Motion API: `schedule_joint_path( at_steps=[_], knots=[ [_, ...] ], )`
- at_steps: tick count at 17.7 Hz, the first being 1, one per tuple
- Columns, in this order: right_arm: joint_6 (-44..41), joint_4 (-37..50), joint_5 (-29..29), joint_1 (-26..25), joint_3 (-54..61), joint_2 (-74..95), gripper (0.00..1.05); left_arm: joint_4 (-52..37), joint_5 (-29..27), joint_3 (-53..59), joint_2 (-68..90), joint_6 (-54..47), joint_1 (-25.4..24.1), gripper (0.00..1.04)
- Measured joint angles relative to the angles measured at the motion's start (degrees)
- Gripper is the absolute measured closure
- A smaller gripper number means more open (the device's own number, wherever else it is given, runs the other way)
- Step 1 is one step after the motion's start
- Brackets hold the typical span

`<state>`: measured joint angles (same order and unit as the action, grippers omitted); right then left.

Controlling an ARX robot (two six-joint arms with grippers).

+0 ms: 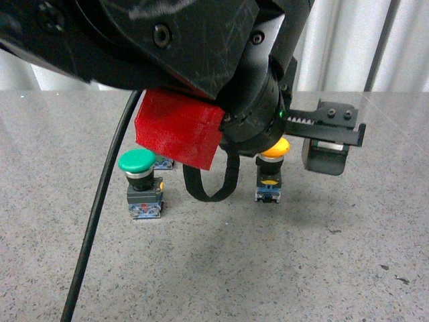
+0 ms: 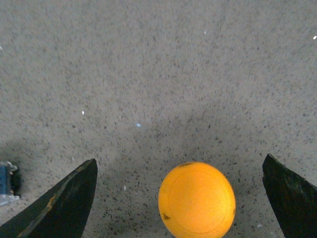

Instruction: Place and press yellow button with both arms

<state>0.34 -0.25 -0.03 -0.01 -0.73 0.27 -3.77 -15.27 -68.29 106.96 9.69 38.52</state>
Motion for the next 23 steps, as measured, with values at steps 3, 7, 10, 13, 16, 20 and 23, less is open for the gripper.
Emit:
schedule_joint_path(
  at_steps=[3,7,10,13,16,20,23],
  knots=[
    [0.0,0.0,0.0,0.0,0.0,0.0,0.07,-3.82,-4.7,2.75,-7.69,-4.17,-0.76,0.07],
    [0.0,0.02,0.0,0.0,0.0,0.0,0.07,-13.77,-13.33,17.38,-24.13,-14.64,-1.46,0.07],
    [0.02,0.02,0.02,0.0,0.0,0.0,0.07,-9.9,-10.97,31.71,-37.81,-9.99,-11.26,0.07],
    [0.0,0.02,0.0,0.0,0.0,0.0,0.07,-4.57,-9.18,34.67,-46.66,-8.17,-22.29,0.07],
    [0.0,0.02,0.02,0.0,0.0,0.0,0.07,-0.17,-4.94,36.37,-57.57,-9.42,-31.61,0.07],
    [0.0,0.0,0.0,0.0,0.0,0.0,0.07,5.92,-1.29,39.52,-67.54,-10.82,-35.28,0.07],
    [0.0,0.02,0.0,0.0,0.0,0.0,0.07,8.11,-1.46,41.62,-72.0,-11.72,-34.8,0.07]
  ],
)
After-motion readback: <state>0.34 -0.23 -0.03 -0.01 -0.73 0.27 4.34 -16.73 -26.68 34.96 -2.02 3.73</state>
